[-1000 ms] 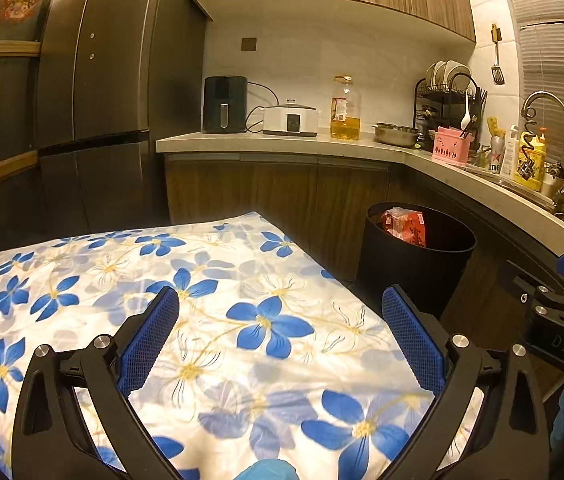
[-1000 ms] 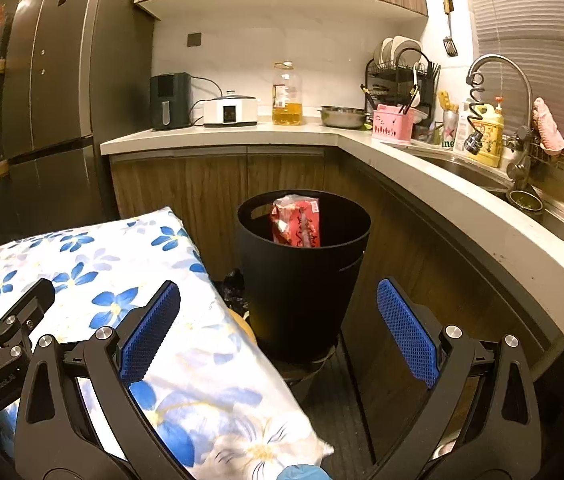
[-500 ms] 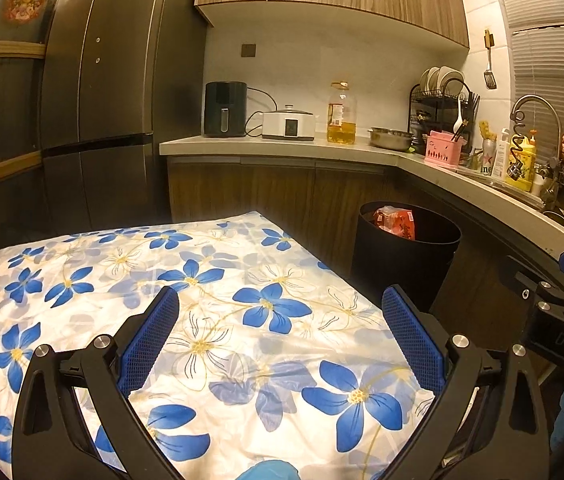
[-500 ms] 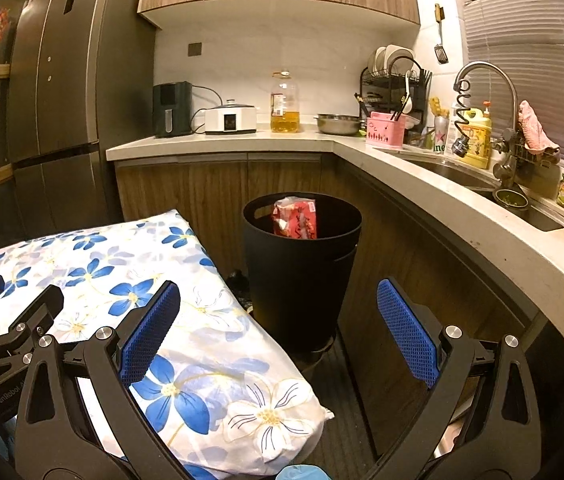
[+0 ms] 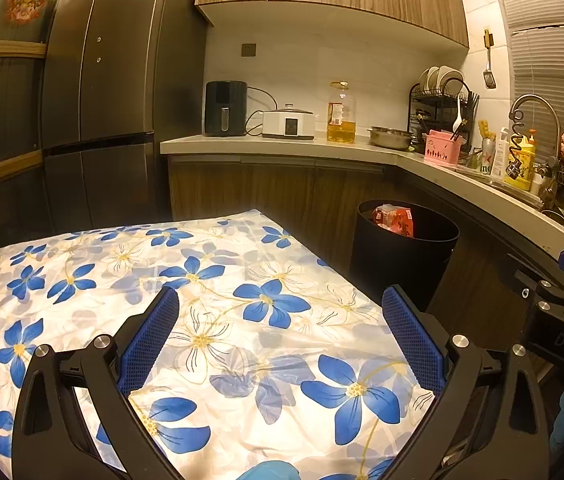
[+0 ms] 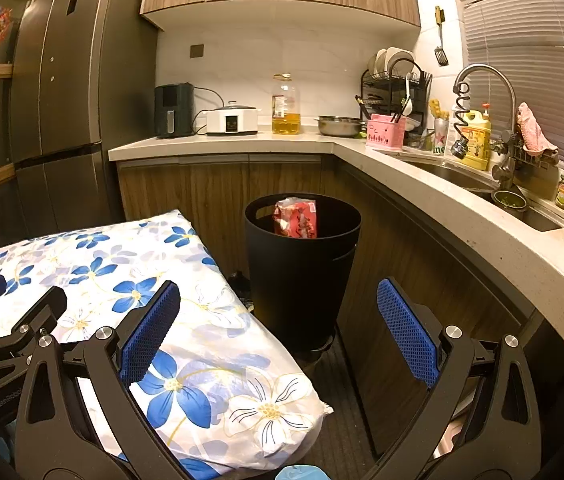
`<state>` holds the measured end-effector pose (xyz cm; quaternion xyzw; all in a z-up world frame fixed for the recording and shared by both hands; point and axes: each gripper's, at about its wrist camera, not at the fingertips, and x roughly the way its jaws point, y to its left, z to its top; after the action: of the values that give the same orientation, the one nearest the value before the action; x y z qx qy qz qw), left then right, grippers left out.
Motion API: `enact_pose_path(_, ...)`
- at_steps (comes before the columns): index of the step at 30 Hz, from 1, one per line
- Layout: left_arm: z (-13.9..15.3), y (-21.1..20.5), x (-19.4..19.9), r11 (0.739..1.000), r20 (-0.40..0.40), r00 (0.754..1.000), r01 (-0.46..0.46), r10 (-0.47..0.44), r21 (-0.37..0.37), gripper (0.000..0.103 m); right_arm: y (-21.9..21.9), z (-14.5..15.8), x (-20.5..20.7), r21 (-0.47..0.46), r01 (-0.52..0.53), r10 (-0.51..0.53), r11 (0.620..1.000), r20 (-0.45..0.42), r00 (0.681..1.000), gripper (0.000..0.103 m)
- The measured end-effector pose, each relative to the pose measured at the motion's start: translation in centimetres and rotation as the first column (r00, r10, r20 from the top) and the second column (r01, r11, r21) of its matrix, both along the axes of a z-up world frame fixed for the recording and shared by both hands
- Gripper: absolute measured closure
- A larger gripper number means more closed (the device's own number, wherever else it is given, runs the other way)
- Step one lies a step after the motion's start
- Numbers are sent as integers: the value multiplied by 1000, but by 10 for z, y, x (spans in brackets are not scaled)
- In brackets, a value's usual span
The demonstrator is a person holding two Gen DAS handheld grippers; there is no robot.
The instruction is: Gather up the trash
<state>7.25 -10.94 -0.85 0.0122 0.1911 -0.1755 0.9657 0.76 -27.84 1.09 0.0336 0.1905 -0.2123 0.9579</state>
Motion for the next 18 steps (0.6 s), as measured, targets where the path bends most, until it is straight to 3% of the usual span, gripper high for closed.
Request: enact_pose_path(18, 1, 4, 1, 1000, 3, 1000, -6, 6, -3, 6, 3, 4, 4, -8, -10, 10, 1000, -2, 1000, 5)
